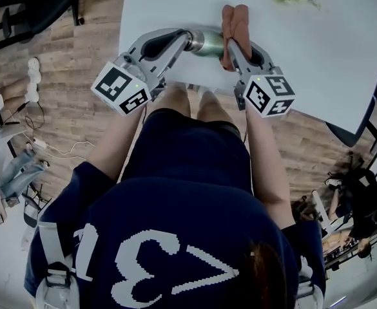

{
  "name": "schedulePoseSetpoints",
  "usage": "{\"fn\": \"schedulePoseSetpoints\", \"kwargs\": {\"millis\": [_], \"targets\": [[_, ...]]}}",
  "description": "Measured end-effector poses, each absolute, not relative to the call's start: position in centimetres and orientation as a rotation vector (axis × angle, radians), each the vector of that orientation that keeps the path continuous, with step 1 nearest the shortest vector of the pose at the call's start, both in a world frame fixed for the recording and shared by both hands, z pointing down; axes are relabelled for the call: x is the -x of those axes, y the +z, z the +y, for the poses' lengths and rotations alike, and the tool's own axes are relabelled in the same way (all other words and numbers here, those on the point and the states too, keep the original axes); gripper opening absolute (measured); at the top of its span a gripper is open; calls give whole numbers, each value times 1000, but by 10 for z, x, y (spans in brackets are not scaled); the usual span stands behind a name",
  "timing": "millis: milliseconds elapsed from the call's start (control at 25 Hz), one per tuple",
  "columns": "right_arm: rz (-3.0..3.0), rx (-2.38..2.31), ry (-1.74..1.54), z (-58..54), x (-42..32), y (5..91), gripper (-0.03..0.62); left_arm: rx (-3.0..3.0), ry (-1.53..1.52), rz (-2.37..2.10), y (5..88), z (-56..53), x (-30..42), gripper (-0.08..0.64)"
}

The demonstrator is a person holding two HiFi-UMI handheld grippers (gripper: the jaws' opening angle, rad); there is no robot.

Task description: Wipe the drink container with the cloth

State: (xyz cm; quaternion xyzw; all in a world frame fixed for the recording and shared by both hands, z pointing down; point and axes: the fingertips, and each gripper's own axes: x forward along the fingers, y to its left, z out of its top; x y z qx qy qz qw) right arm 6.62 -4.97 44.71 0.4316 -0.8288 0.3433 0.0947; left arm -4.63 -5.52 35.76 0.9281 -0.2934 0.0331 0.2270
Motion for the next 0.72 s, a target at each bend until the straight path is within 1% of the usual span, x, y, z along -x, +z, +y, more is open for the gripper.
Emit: {"fn": "schedulePoseSetpoints", "kwargs": {"millis": [80,160,520,600,720], "targets": [[-2409,-1283,1058,-48,-77,462,66,-2602,114,-772,356,-52,42,25],[-2432,-1257,1111,-49,-76,459,66,-2661,144,-728,352,-48,36,25],[-2834,-858,1186,-54,4,355,66,-2791,252,-603,347,-34,23,25],[-2840,-821,1141,-52,8,353,66,-2802,279,-586,348,-31,21,25],[-2766,-875,1092,-51,-8,373,66,-2820,304,-561,348,-26,19,25]]}}
